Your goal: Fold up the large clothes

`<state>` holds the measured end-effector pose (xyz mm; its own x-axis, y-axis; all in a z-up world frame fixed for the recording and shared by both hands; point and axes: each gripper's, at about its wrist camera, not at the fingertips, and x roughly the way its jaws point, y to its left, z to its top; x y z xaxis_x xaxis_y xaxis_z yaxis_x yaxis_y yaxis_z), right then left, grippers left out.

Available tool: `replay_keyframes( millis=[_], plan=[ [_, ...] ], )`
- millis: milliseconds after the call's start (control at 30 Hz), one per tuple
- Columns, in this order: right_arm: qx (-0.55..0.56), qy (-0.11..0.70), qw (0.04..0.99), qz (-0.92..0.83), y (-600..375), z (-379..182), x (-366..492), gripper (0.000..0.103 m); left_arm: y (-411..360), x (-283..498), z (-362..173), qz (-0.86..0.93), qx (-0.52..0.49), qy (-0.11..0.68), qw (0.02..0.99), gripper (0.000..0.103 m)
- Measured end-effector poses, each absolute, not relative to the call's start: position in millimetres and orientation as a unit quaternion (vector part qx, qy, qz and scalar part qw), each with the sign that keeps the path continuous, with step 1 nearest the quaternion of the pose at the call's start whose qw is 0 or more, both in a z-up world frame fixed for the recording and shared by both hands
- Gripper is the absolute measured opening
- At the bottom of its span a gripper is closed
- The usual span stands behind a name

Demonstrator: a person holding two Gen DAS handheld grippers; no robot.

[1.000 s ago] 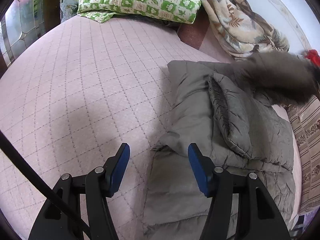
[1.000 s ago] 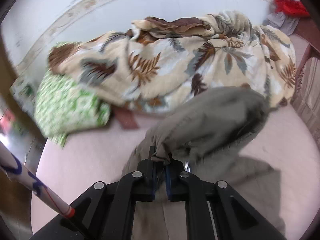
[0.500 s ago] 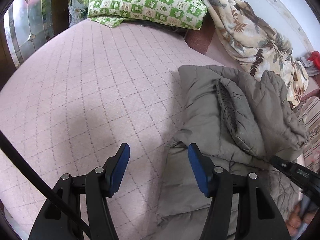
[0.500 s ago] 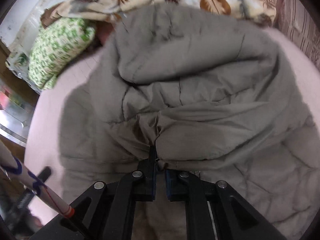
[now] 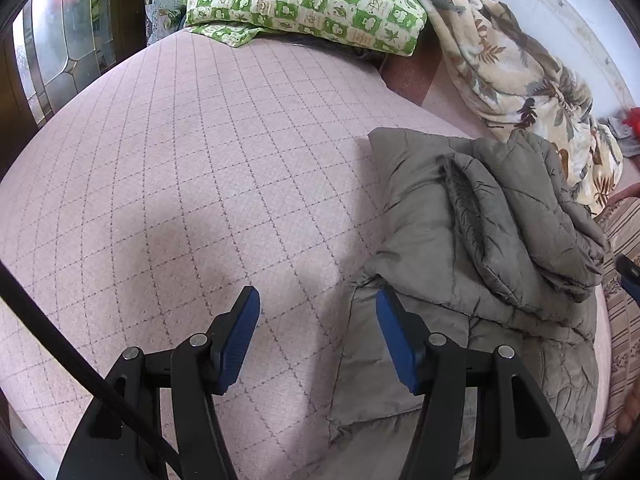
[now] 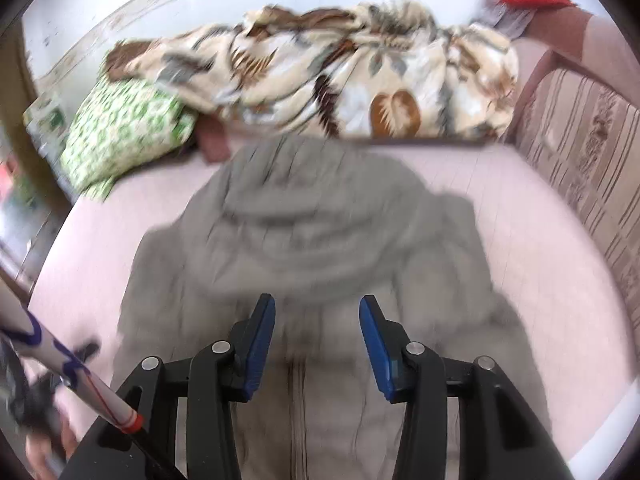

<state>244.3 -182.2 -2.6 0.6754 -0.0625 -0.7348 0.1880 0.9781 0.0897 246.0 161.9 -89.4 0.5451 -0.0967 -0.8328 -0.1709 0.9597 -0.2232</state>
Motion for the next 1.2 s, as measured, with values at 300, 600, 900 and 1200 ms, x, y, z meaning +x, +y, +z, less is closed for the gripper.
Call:
replay_keyframes(
  millis=[300,600,900,1200],
  plan=[
    [0.029,0.48,0.87,-0.112,-173,-96,311,0.048,172,255,-97,0.03,-0.143,0.492,0.858,0.06],
    [0.012,0.395,0.916,-0.067,-128,-36,281,0.048,182,251,-96,0.042,-0.157,0.494,0.854,0.06],
    [-0.015,0.46,0.887,-0.048,-81,-92,321,0.048,180,251,-94,0.047,-0.139,0.492,0.858,0.06],
    [0.015,0.439,0.898,-0.027,-154,-40,217,0.064,178,236,-91,0.047,-0.12,0.485,0.865,0.06]
  ],
)
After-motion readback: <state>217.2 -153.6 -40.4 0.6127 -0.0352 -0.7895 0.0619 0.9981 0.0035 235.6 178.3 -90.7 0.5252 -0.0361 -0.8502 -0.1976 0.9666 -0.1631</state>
